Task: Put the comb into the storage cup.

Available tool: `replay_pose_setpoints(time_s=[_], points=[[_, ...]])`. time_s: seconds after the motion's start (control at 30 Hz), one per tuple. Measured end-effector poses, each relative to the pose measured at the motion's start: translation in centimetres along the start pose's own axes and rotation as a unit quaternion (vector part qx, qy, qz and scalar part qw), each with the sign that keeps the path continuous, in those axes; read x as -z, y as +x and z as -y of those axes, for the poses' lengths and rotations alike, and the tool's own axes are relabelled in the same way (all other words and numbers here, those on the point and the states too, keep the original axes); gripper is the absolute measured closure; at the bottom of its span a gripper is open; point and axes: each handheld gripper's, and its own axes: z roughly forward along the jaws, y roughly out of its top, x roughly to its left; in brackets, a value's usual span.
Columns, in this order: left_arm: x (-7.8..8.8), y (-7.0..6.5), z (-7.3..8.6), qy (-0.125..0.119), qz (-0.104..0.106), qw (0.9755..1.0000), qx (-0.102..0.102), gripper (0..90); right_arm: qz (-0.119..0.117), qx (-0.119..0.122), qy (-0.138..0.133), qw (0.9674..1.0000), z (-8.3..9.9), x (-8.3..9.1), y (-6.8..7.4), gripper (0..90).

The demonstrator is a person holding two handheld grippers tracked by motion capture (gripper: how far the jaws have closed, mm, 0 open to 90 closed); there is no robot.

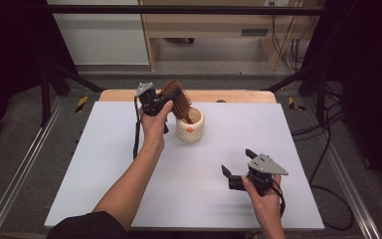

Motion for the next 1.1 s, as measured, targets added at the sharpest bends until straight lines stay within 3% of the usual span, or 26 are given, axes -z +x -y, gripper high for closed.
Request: replay_pose_setpoints(time_s=[0.23, 0.77, 1.1], points=[[-0.06, 0.03, -0.01, 0.0, -0.003, 1.0, 0.0, 46.3, -0.001, 0.0, 0.001, 1.0, 0.02, -0.04, 0.03, 3.1], [-0.03, -0.15, 0.05, 0.001, -0.01, 0.9997, -0.023, 42.5, 0.001, -0.001, 0.002, 1.0, 0.02, -0.02, -0.05, 3.3], [-0.08, -0.36, 0.12, -0.003, -0.012, 0.9994, -0.031, 34.5, 0.001, -0.001, 0.002, 1.0, 0.02, -0.01, -0.05, 3.2]])
